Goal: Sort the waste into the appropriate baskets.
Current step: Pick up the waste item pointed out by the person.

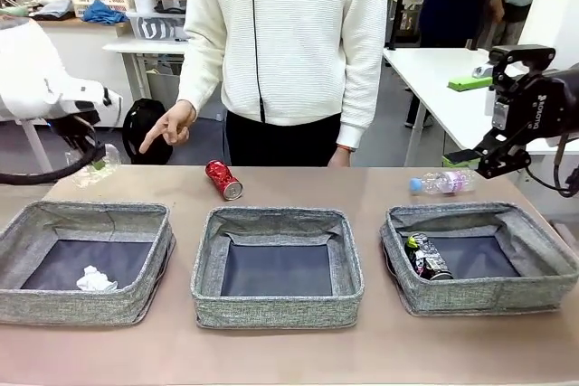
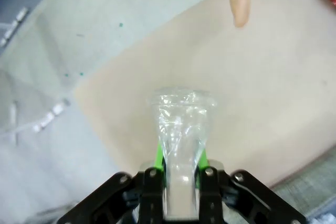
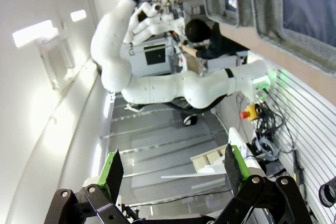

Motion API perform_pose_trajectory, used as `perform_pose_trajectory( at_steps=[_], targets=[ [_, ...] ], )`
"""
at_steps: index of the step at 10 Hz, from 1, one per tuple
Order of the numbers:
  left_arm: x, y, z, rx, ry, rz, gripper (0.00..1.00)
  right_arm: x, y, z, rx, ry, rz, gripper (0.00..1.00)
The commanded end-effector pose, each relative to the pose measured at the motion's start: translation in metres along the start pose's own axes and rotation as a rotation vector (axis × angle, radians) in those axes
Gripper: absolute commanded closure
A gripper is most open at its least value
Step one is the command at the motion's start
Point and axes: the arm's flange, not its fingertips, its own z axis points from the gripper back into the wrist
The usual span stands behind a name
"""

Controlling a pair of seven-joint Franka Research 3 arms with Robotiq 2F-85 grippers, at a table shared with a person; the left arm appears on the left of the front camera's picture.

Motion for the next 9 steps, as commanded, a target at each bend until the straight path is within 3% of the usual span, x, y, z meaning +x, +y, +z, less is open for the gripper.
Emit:
perform_pose_trajectory(
  at_steps=[1,2,3,4,5,6,7,9],
  targets=[
    [-0.073,-0.019,0.111,-0.079,0.033,0.139,0.76,0.000,0.002,0.000,0.022,-0.001,0.006,0.00],
    [-0.116,-0.028,0.150,-0.079,0.096,0.170,0.76,0.000,0.002,0.000,0.022,-0.001,0.006,0.00],
    [-0.156,-0.040,0.175,-0.098,0.078,0.185,0.76,0.000,0.002,0.000,0.022,-0.001,0.006,0.00],
    [-0.183,-0.055,0.183,-0.167,0.038,0.080,0.76,0.000,0.002,0.000,0.022,-0.001,0.006,0.00],
    [-0.197,-0.071,0.182,-0.221,0.015,-0.047,0.76,0.000,0.002,0.000,0.022,-0.001,0.006,0.00],
    [-0.200,-0.077,0.183,-0.281,-0.080,-0.111,0.76,0.000,0.002,0.000,0.022,-0.001,0.006,0.00],
    [-0.193,-0.057,0.191,-0.194,0.040,0.080,0.76,0.000,0.002,0.000,0.022,-0.001,0.006,0.00],
    [-0.193,-0.057,0.191,-0.194,0.040,0.080,0.76,0.000,0.002,0.000,0.022,-0.001,0.006,0.00]
  ],
)
